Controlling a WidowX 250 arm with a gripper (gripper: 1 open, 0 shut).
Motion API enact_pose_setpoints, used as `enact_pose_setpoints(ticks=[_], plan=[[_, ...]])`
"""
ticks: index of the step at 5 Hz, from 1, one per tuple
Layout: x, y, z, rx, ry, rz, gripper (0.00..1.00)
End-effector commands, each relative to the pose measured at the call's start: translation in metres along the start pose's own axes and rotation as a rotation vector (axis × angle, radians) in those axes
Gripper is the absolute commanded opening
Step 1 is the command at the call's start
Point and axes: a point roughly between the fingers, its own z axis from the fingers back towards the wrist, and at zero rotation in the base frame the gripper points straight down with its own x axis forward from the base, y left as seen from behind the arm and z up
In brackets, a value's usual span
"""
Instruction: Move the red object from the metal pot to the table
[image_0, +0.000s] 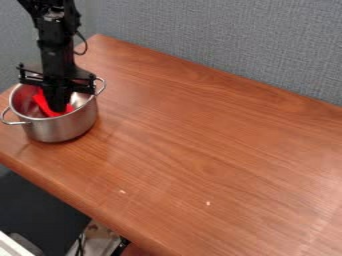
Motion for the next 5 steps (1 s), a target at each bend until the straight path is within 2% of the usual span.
enact_pose_setpoints(ticks=[1, 2, 4, 5], plan=[[0.0, 0.001, 0.02, -0.011, -0.03, 0.017, 0.0], [-0.002, 0.0, 0.032, -0.022, -0.032, 0.025, 0.0], [-0.006, -0.006, 0.087, -0.075, -0.093, 0.057, 0.0], [-0.009, -0.014, 0.112, -0.112, -0.121, 0.053, 0.0]])
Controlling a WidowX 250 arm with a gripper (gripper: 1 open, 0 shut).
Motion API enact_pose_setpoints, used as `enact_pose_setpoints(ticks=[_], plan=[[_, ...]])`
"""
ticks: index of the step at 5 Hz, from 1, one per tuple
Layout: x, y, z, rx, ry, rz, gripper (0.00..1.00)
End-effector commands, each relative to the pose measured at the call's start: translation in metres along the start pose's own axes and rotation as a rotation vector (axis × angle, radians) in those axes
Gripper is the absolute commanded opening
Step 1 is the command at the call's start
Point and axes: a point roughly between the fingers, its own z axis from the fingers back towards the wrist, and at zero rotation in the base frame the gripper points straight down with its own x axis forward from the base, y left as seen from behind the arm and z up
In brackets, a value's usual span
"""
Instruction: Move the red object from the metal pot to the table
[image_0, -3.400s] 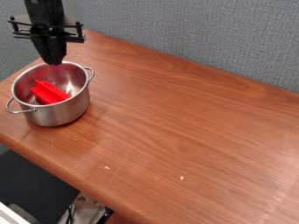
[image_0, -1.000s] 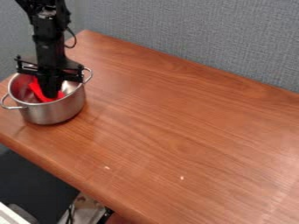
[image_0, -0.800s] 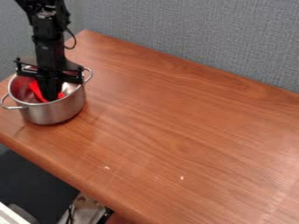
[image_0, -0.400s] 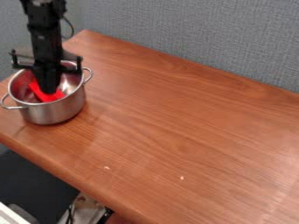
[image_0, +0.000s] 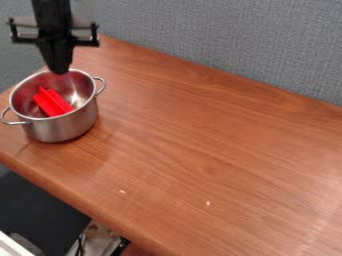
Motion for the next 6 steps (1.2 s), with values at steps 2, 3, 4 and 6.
enact_pose_setpoints(ticks=[2, 3, 4, 6], plan=[[0.007, 0.002, 0.013, 0.0, -0.051, 0.014, 1.0], [0.007, 0.009, 0.002, 0.024, -0.04, 0.027, 1.0], [0.006, 0.012, -0.007, 0.042, -0.025, 0.035, 1.0], [0.002, 0.018, -0.031, 0.076, -0.002, 0.041, 1.0]])
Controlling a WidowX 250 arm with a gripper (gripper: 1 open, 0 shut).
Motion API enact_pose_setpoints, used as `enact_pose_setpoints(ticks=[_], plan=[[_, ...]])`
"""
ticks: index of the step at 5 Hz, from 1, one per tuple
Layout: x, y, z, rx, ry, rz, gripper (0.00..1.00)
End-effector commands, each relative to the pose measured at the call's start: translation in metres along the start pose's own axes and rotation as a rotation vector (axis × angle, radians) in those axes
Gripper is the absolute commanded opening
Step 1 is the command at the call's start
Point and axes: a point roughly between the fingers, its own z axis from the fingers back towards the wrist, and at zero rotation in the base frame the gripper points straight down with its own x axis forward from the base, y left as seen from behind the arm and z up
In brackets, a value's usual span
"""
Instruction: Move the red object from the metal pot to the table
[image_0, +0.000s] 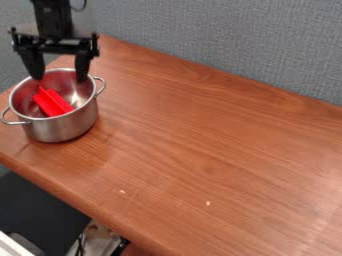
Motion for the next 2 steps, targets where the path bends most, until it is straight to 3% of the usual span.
enact_pose_setpoints(ticks=[1, 2], plan=[[0.001, 0.007, -0.011, 0.029, -0.01, 0.013, 1.0], [0.002, 0.008, -0.027, 0.048, 0.0, 0.023, 1.0]])
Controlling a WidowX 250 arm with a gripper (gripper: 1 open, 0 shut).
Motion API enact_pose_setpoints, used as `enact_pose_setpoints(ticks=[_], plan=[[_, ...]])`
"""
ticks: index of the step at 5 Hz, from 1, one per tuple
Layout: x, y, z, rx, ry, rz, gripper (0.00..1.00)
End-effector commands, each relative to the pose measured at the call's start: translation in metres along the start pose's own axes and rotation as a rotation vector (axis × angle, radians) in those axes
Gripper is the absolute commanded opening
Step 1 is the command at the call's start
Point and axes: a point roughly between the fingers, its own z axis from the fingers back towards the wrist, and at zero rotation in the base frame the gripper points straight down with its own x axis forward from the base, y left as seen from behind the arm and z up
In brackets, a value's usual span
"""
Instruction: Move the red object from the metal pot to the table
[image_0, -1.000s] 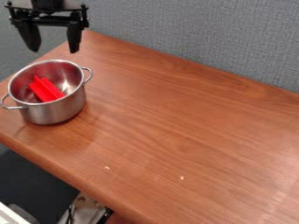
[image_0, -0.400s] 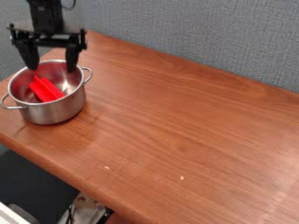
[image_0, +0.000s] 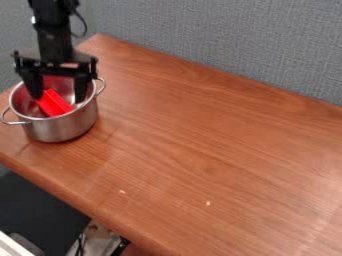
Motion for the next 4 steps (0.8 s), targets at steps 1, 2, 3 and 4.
enact_pose_setpoints(ticks=[1, 2, 3, 4], plan=[[0.004, 0.005, -0.008, 0.031, -0.018, 0.018, 1.0], [0.005, 0.006, -0.015, 0.04, -0.009, 0.023, 1.0], [0.006, 0.007, -0.021, 0.047, -0.003, 0.028, 0.0], [0.005, 0.007, -0.02, 0.043, -0.003, 0.028, 0.0]])
